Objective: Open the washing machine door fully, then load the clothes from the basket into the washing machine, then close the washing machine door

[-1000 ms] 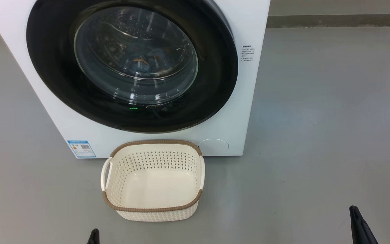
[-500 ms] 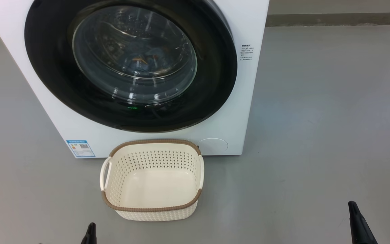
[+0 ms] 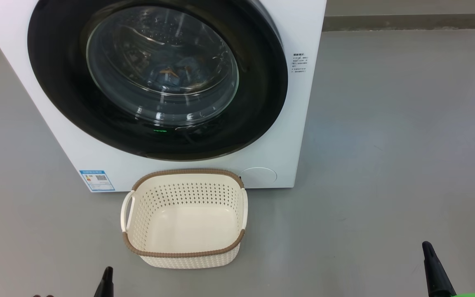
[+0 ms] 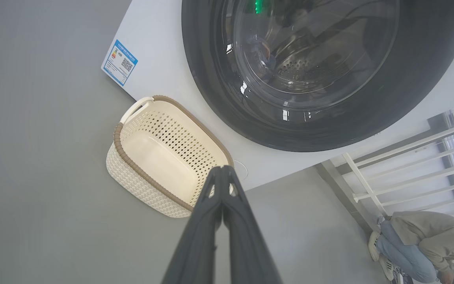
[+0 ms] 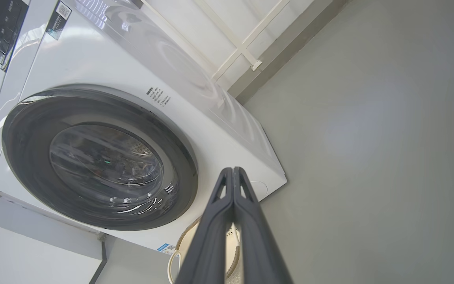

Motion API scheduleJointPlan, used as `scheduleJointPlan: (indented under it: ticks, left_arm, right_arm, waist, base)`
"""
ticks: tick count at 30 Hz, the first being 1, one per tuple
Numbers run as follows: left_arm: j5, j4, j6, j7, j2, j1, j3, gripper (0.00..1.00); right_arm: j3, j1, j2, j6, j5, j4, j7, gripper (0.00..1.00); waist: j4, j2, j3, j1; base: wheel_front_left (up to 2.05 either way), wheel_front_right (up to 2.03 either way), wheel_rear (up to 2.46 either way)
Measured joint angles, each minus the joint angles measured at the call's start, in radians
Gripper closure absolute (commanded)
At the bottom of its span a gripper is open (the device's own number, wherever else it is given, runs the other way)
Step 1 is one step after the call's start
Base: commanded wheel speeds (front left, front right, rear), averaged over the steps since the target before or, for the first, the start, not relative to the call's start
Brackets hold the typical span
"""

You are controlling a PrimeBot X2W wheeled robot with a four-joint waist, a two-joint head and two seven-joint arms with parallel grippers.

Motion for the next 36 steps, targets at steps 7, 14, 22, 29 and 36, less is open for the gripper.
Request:
scheduleJointPlan:
  ticks: [7, 14, 22, 29, 36]
  left_arm:
    - [-0.076, 0.004, -0.003, 0.021, 0.000, -0.002, 0.012, 1.00]
    - [-0.150, 0.008, -0.009, 0.040, 0.001, -0.022, 0.026, 1.00]
    - [-0.233, 0.011, -0.016, 0.062, 0.001, -0.039, 0.039, 1.00]
    - [-0.311, 0.015, -0.018, 0.083, 0.002, -0.049, 0.052, 1.00]
    - [-0.387, 0.018, -0.026, 0.102, 0.003, -0.060, 0.064, 1.00]
  right_arm:
    - [0.002, -0.022, 0.001, 0.000, 0.083, 0.009, 0.020, 1.00]
    - [0.005, -0.035, 0.001, 0.000, 0.164, 0.020, 0.043, 1.00]
    - [0.009, -0.059, 0.001, 0.000, 0.261, 0.032, 0.062, 1.00]
    - [0.013, -0.070, 0.002, -0.001, 0.342, 0.045, 0.084, 1.00]
    - [0.020, -0.091, 0.002, -0.004, 0.424, 0.055, 0.104, 1.00]
  waist:
    - [-0.002, 0.0000, 0.002, 0.0000]
    - [-0.003, 0.0000, 0.003, 0.0000]
    - [-0.005, 0.0000, 0.005, 0.0000]
    - [-0.007, 0.0000, 0.007, 0.0000]
    - [-0.008, 0.0001, 0.009, -0.0001]
  base:
    - [0.00, 0.00, 0.00]
    - [0.00, 0.00, 0.00]
    - [0.00, 0.00, 0.00]
    - [0.00, 0.00, 0.00]
    - [0.00, 0.00, 0.00]
